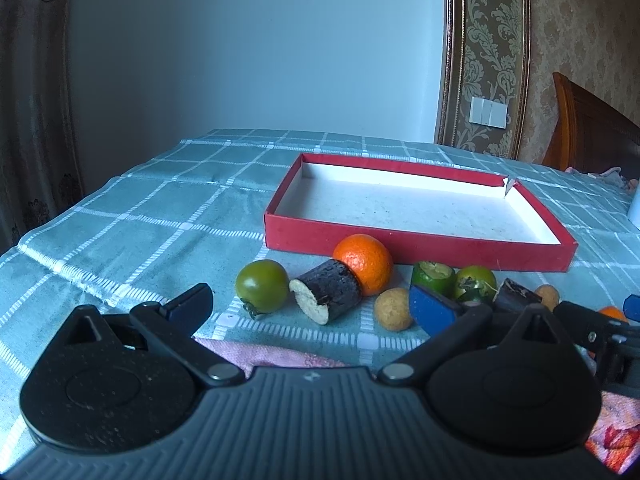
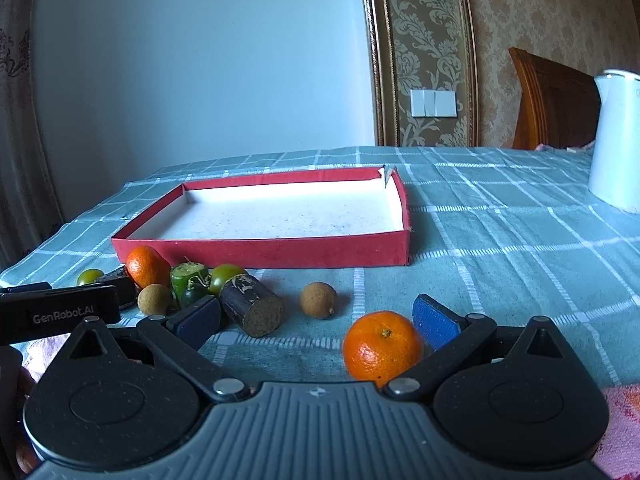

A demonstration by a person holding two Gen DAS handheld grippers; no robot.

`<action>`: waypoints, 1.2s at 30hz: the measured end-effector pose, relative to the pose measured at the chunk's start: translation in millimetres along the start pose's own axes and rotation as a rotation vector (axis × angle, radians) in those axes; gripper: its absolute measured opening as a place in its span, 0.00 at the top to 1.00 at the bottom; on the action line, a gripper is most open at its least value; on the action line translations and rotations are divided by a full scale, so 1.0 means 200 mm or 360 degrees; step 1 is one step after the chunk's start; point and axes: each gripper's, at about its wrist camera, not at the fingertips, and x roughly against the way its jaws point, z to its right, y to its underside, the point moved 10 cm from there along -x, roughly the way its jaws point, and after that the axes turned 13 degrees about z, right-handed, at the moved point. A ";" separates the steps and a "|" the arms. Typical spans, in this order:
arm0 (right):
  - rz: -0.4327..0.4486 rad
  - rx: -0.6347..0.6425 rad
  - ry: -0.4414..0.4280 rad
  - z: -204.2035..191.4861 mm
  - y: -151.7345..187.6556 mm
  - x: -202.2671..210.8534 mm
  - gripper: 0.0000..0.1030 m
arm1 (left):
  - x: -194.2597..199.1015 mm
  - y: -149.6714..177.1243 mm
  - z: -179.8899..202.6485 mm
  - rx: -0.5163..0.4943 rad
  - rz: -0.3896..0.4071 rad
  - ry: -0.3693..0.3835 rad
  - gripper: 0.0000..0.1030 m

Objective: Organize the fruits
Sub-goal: 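Move the open right tool toward the loose tangerine on the cloth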

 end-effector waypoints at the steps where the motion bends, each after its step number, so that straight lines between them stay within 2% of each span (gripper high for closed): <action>1: -0.0003 -0.0009 0.0004 0.01 0.00 0.00 0.00 | 0.00 0.00 0.00 0.0000 0.0001 -0.0004 0.00; 36: 0.0002 -0.0040 0.0021 0.02 0.00 0.00 0.00 | 0.01 0.00 0.00 0.0008 0.0004 -0.0010 0.00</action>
